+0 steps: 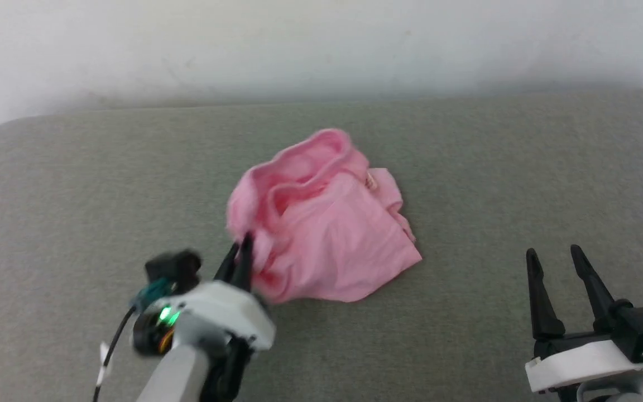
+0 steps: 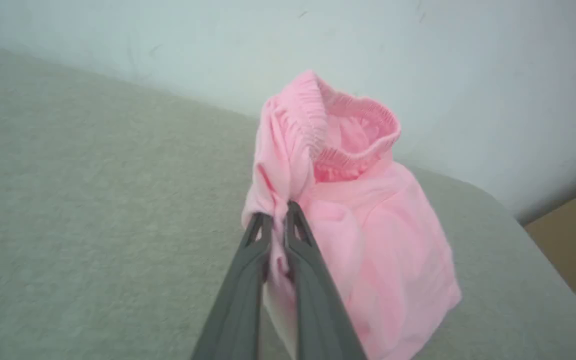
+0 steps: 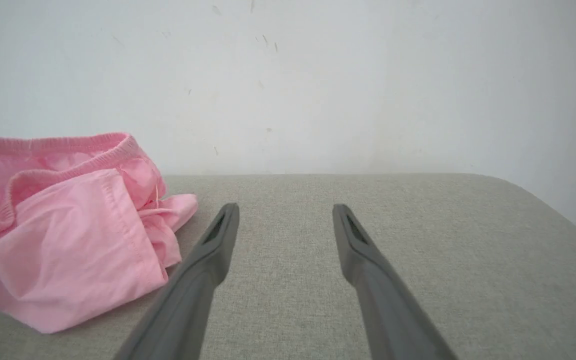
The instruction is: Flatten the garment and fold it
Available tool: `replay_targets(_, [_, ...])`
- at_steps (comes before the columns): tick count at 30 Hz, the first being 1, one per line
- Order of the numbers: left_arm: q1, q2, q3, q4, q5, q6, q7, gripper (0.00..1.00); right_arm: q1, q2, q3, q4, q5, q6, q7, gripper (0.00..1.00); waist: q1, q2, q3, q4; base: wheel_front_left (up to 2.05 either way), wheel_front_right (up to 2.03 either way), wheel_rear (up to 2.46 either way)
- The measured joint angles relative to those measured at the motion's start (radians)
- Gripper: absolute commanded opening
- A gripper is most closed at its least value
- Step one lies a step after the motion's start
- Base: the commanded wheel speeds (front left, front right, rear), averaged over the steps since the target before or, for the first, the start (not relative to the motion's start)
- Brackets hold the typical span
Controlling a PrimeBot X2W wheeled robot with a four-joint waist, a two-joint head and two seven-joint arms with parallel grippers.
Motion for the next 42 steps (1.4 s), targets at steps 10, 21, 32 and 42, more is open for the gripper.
replay_targets(10, [0.121, 0.016, 0.031, 0.155, -0.015, 0.01, -0.113, 1.0, 0.019, 0.0, 0.012, 0.015, -0.024, 0.0, 0.0, 1.0, 0.0, 0.0, -0.049, 0.108, 0.0, 0.0, 0.0])
replay_targets(21, [0.122, 0.16, -0.001, -0.078, 0.381, 0.003, -0.224, 1.0, -0.043, -0.038, 0.235, 0.024, -0.016, 0.0, 0.198, 1.0, -0.0001, 0.0, -0.102, 0.196, 0.0, 0.0, 0.0])
replay_targets(32, [0.214, 0.133, -0.007, -0.13, 0.458, 0.004, -0.223, 1.0, -0.296, -0.149, 0.372, 0.221, 0.092, 0.0, 0.641, 1.0, 0.0001, 0.0, -0.09, 0.286, 0.0, 0.0, 0.0])
replay_targets(42, [0.213, 0.077, 0.014, -0.106, 0.459, -0.019, -0.223, 1.0, -0.366, -0.177, 0.416, 0.286, 0.149, 0.0, 0.741, 0.0, 0.0002, 0.0, -0.034, 0.331, 0.0, 0.0, 0.0])
